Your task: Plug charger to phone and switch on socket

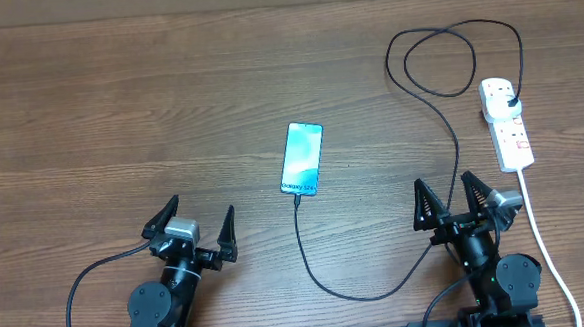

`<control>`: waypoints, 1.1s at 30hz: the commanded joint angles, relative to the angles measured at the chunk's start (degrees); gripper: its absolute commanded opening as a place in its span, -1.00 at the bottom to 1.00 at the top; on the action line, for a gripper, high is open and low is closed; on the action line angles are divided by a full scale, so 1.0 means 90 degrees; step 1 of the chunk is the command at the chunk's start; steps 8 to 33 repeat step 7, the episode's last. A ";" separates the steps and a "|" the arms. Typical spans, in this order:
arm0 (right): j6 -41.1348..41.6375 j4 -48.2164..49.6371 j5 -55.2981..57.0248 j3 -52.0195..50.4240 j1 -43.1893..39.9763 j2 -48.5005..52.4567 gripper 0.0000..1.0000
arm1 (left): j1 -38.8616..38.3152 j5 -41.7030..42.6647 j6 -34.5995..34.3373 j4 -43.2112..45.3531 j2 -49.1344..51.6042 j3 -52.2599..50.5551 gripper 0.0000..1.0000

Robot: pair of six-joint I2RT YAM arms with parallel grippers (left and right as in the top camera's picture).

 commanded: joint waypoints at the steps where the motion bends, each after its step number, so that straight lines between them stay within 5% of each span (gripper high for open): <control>1: -0.0002 0.0034 -0.0029 -0.0063 0.0024 -0.0068 0.99 | 0.0039 -0.0085 0.0121 -0.0022 -0.0073 -0.0022 1.00; 33: -0.0002 0.0034 -0.0032 -0.0063 0.0024 -0.0068 1.00 | 0.0039 -0.0085 0.0121 -0.0022 -0.0073 -0.0022 0.99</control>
